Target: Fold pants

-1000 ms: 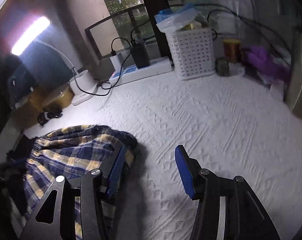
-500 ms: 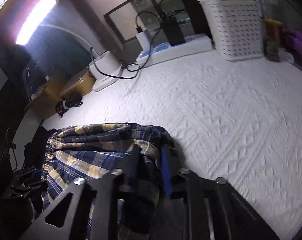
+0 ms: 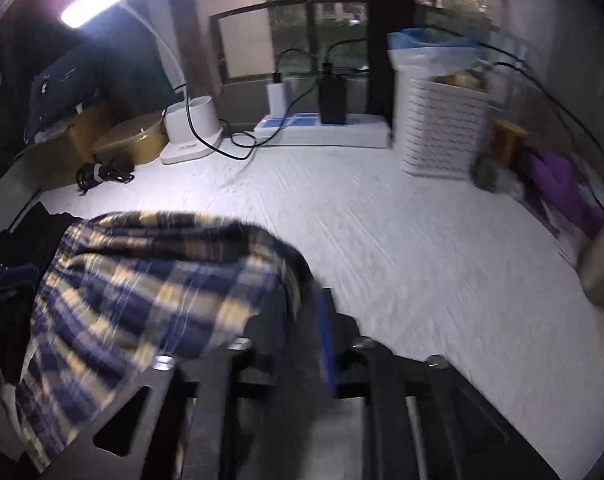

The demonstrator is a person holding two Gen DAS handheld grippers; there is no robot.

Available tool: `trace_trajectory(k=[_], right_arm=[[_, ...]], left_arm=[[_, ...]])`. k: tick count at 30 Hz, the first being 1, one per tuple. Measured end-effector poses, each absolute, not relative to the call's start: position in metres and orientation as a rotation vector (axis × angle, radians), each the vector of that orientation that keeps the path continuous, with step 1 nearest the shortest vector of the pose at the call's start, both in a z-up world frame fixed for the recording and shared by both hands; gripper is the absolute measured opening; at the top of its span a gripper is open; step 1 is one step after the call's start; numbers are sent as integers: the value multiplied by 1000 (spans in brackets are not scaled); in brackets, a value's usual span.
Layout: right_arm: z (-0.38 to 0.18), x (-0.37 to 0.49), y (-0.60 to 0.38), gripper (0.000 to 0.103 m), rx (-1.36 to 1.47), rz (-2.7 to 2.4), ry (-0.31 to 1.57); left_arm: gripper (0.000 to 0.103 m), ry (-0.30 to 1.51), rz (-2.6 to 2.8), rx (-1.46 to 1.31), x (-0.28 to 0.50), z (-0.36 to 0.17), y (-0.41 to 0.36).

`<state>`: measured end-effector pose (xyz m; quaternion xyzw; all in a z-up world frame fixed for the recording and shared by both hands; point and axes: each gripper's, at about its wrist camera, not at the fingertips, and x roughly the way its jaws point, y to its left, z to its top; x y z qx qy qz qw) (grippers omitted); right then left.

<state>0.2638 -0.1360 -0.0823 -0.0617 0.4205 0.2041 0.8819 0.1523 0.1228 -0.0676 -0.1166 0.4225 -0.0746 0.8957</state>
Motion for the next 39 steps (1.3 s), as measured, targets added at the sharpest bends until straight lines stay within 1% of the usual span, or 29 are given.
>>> trace_trajectory(k=[1,2,8,11,12,14,22,24,25,26,28,29,34,39], right_arm=[[-80,252,-139,85,-122,424,874],[-78,242,-141,103,-117,428,875],[-75,188,-150,103,-97,410,894],[-77,166,-157,103,-34,403,915],[-80,159,-160,103,2,408,928],[-86,147,-160,103,49,433,960],[-113,124,-151,103,162,475,1036],[-114,121,-144,103,123,449,1016],[-114,119,-133,100,38,426,1011],[-115,117,-128,93,-15,409,1008],[-120,108,-110,90,-190,354,981],[-121,104,-105,88,-233,350,961],[-120,94,-112,87,-249,342,953],[-119,87,-121,87,-223,339,958]], left_arm=[[50,875,-156,-240,150,-67,123],[50,876,-160,-233,145,-66,123],[50,914,-196,-191,118,-75,105],[51,918,-209,-196,103,-79,98],[52,897,-220,-203,97,-79,98],[63,858,-248,-212,84,-77,96],[64,977,-230,-197,67,-104,82],[64,963,-244,-164,60,-106,75],[64,958,-244,-142,57,-106,71],[64,955,-236,-127,56,-106,69],[64,952,-226,-110,55,-107,67],[64,948,-224,-99,54,-108,66],[64,933,-205,30,45,-112,55],[64,964,-172,16,40,-111,65]])
